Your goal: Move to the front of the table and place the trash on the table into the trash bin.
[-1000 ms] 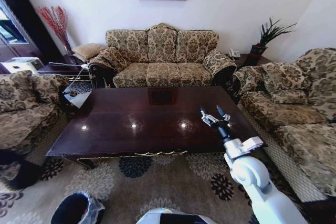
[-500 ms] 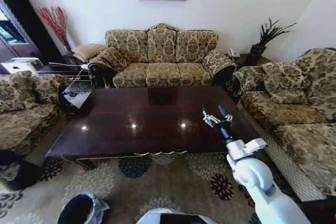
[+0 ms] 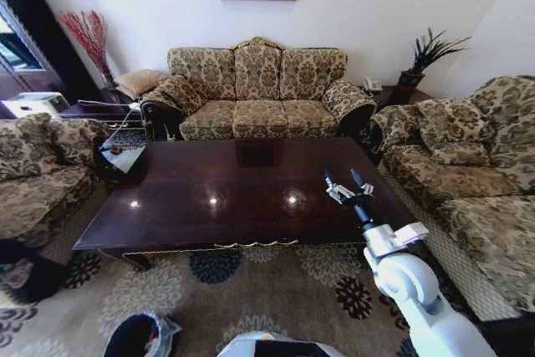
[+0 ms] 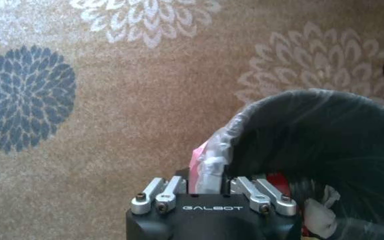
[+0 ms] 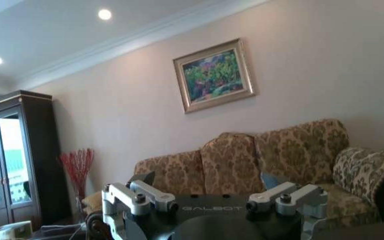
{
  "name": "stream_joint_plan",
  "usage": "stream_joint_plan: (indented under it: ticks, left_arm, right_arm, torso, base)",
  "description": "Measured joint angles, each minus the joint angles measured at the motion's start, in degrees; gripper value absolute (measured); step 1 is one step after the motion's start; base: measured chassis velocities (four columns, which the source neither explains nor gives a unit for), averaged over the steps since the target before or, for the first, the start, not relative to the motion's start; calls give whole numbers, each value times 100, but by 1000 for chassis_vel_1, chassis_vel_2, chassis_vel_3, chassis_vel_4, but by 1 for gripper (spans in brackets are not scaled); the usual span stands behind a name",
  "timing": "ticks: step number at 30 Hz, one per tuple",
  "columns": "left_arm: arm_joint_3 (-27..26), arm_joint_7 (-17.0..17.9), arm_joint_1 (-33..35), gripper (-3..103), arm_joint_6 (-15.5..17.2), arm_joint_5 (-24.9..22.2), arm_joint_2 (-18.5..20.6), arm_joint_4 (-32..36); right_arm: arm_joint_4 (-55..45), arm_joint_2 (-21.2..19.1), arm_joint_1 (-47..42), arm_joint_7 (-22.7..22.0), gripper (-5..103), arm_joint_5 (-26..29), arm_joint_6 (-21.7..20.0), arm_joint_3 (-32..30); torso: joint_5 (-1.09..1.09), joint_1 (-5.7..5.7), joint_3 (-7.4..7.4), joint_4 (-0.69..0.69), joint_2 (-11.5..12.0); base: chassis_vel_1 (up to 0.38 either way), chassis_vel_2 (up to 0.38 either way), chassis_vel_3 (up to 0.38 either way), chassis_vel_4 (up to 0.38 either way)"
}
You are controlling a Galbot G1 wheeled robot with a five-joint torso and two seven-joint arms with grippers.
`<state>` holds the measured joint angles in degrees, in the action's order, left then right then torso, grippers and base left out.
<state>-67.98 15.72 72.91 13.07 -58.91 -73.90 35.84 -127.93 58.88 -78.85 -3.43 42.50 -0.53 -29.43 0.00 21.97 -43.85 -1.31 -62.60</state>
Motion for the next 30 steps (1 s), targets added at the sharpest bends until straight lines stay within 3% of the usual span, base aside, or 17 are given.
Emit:
stream_joint_plan:
  ticks: [6, 12, 14, 15, 17, 18, 22, 23, 25, 26, 28, 29, 30]
  left_arm:
    - [24, 92, 307, 50, 16, 44, -65, 508]
    - [-41, 50, 1119, 77, 22, 411, -70, 1339]
    - [-99, 14, 1317, 77, -46, 538, -71, 1561]
    - [-229, -18, 1616, 88, -194, 768, -76, 2053]
    - [-384, -7, 1933, 93, -396, 947, -60, 2778]
    - [-384, -7, 1933, 93, -396, 947, -60, 2778]
    - [-864, 42, 2268, 100, -440, 1084, 5, 4574]
    - [-864, 42, 2268, 100, -440, 1084, 5, 4574]
    - [-1009, -434, 2445, 100, -537, 1247, -23, 5599]
    - [-1009, -434, 2445, 100, -537, 1247, -23, 5599]
    - [-1018, -1526, 2710, 100, -901, 1386, -108, 6753]
    - [-1018, -1526, 2710, 100, -901, 1386, -108, 6753]
    - [-947, -2299, 2859, 100, -1186, 1497, -181, 7444]
  right_arm:
    - [6, -7, 97, -2, 100, 51, -30, -34]
    - [-5, 122, 375, -183, 100, 44, -424, 31]
    - [-27, 160, 413, -238, 100, 43, -524, 40]
    - [-73, 216, 450, -318, 100, 21, -623, 56]
    - [-161, 276, 461, -374, 100, -14, -732, 69]
    - [-161, 276, 461, -374, 100, -14, -732, 69]
    - [-384, 304, 328, -396, 100, -122, -789, 29]
    - [-384, 304, 328, -396, 100, -122, -789, 29]
    - [-607, 306, 147, -481, 100, -206, -802, -35]
    - [-607, 306, 147, -481, 100, -206, -802, -35]
    - [-904, 367, -147, -612, 100, -369, -751, -74]
    - [-904, 367, -147, -612, 100, -369, -751, -74]
    - [-1054, 448, -404, -640, 100, -610, -658, -99]
  torso:
    - [1, 0, 0, 0, 0]
    - [-1, 0, 0, -4, 0]
    - [0, 0, 0, -7, 0]
    - [-3, 0, 0, -8, 0]
    - [3, -1, 0, -3, 0]
    - [3, -1, 0, -3, 0]
    - [1, 0, 0, 1, 0]
    - [1, 0, 0, 1, 0]
    - [0, 0, 0, 1, 0]
    - [0, 0, 0, 1, 0]
    - [0, 0, 0, 0, 0]
    - [0, 0, 0, 0, 0]
    - [3, 0, 0, -1, 0]
  base:
    - [0, 0, 0, 0]
    - [0, 0, 0, 0]
    - [0, 0, 0, 0]
    - [0, 0, 0, 0]
    - [0, 0, 0, 0]
    - [0, 0, 0, 0]
    - [0, 0, 0, 0]
    - [0, 0, 0, 0]
    - [0, 0, 0, 0]
    - [0, 0, 0, 0]
    - [0, 0, 0, 0]
    - [0, 0, 0, 0]
    - [0, 0, 0, 0]
